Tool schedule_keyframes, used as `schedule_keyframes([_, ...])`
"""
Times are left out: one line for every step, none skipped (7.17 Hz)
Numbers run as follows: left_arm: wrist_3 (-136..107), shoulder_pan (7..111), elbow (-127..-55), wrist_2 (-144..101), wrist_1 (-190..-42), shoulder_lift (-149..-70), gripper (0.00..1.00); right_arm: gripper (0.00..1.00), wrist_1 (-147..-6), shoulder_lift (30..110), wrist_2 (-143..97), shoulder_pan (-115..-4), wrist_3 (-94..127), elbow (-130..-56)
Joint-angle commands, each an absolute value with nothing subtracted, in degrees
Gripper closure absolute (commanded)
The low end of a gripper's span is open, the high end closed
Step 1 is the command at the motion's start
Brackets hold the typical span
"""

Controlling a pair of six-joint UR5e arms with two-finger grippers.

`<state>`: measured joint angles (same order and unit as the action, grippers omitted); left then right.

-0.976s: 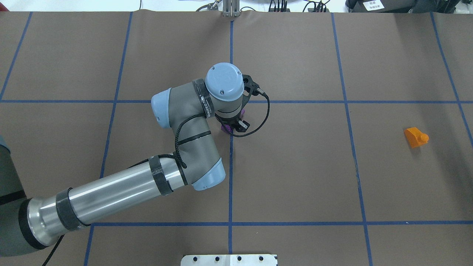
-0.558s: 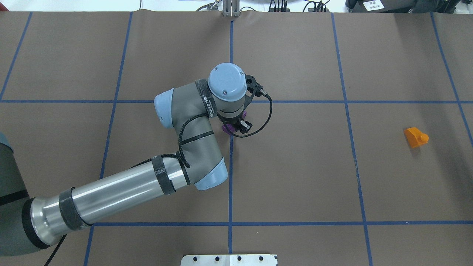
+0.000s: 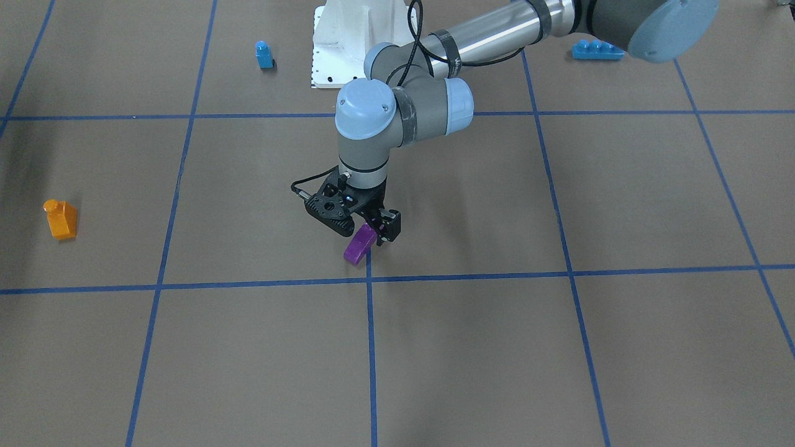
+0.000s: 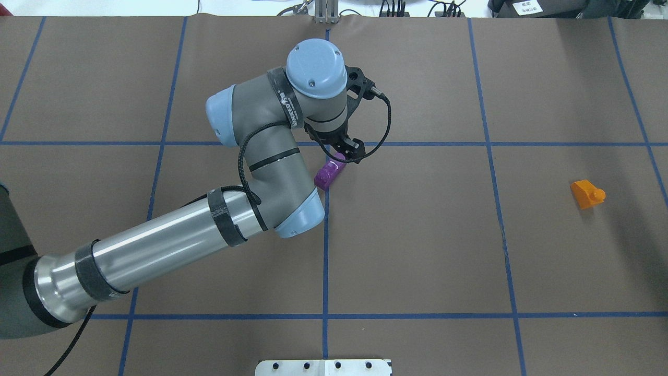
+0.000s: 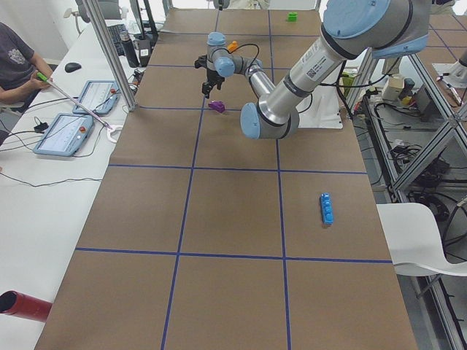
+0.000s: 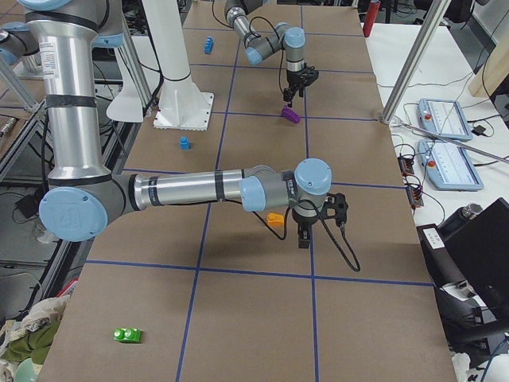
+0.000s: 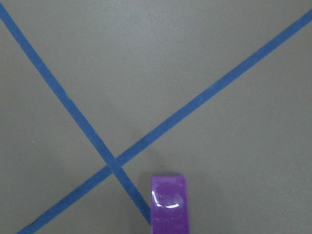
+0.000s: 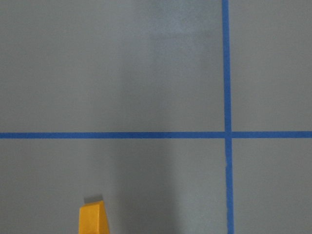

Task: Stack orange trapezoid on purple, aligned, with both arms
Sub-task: 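Release the purple block and raise the left gripper while the right gripper reaches out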

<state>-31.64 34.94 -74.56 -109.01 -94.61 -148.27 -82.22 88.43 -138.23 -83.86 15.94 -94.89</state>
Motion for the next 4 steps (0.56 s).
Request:
schedule_keyframes([-31.55,36.82,-83.11,-110.48,-84.06,-148.19,0.00,0.00,-61.19,94.37,-135.63,-76.06,32.87,-95.89])
schedule_keyframes([-31.29,37.52,-86.28,-110.57,-80.72,-148.01,0.00,0.00,-57.34,95.53,-134.83,-73.50,34.79,-95.98])
schedule_keyframes([-30.94,38.49,-90.75,-110.57,-74.51,-147.14,0.00,0.00,-57.04,95.71,-134.65,-71.48,34.80,-96.24])
schedule_keyframes([-29.81,39.11,-95.92,-110.65,-71.40,-144.43,0.00,0.00,-57.04,95.71,-133.17,-68.24,34.80,-96.68])
